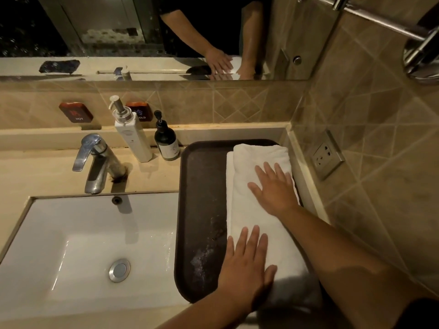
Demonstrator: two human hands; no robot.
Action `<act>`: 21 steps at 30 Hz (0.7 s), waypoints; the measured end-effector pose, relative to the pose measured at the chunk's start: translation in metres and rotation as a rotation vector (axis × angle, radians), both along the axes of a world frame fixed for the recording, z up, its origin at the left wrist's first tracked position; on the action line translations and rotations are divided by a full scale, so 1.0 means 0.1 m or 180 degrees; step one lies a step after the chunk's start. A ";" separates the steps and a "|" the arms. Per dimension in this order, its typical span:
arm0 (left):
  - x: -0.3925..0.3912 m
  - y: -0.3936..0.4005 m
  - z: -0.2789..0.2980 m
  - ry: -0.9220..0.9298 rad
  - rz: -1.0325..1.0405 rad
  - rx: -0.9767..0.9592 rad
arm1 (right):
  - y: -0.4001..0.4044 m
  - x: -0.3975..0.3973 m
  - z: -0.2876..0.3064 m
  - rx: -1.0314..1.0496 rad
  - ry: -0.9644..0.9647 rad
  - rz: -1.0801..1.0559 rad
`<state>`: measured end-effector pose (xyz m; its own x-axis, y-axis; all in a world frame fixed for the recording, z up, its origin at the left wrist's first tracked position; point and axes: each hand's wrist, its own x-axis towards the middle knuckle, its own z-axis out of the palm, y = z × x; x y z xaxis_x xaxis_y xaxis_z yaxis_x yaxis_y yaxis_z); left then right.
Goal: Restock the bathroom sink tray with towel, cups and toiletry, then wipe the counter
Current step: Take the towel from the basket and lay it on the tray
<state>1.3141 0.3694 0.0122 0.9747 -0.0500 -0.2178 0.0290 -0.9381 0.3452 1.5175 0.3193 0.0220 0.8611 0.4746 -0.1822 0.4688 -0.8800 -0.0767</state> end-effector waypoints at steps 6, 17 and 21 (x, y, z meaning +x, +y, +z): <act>0.00 0.20 0.29 0.0028 -0.0062 -0.0011 | 0.02 -0.03 0.18 -0.0039 0.0061 -0.0043; 0.00 0.83 0.64 -0.0936 0.0043 0.0081 | -0.50 -1.11 0.67 0.0774 -0.0184 -0.0542; -0.23 0.81 0.60 -0.0989 -0.0403 0.0114 | -0.68 -1.79 0.65 0.0786 -0.0406 -0.0759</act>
